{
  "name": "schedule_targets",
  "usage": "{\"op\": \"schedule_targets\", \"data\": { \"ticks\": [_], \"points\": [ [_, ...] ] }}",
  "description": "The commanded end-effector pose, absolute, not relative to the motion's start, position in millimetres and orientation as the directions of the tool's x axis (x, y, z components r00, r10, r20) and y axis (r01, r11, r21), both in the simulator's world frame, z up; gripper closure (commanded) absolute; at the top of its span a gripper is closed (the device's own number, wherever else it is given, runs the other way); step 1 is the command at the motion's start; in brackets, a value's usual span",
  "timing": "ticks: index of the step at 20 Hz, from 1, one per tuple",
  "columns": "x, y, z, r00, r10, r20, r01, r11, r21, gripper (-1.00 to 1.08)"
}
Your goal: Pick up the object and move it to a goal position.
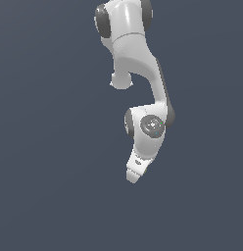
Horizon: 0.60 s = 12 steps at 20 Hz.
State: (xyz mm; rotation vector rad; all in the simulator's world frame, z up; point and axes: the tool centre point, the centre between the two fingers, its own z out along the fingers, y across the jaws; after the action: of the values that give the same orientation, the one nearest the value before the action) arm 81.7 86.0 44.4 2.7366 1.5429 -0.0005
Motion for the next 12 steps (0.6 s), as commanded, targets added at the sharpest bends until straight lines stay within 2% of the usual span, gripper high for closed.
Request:
{"op": "schedule_targets", "data": {
  "ticks": [1,12],
  "points": [
    [81.8,86.2,44.5,0.517,0.856,0.0,0.856,-0.517,0.0,1.08],
    [78.2,88.9,51.8,0.518,0.855,0.0,0.855,-0.518,0.001,1.08]
  ]
}}
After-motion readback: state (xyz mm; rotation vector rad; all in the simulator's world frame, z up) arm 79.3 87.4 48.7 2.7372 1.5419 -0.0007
